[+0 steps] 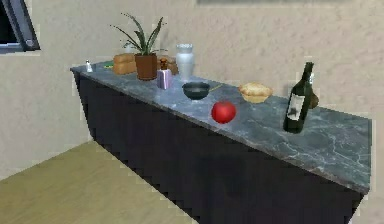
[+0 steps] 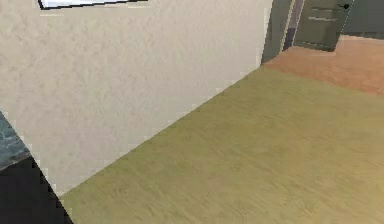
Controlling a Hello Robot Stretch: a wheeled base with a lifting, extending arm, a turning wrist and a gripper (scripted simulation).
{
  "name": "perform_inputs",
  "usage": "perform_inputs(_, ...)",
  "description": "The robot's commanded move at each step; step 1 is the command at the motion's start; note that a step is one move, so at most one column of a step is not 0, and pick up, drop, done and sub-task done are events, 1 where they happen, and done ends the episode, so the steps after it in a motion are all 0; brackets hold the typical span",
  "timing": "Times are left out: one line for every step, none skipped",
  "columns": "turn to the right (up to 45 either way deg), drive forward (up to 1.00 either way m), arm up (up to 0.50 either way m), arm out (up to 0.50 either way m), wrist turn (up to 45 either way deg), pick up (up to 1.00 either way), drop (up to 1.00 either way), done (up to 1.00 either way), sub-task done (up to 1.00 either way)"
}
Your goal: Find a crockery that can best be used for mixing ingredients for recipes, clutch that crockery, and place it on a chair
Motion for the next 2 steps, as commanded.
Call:
perform_inputs(0.0, 0.2, 0.0, 0.0, 0.0, 0.0, 0.0, 0.0, 0.0)
perform_inputs(-45.0, 0.0, 0.0, 0.0, 0.0, 0.0, 0.0, 0.0, 0.0)
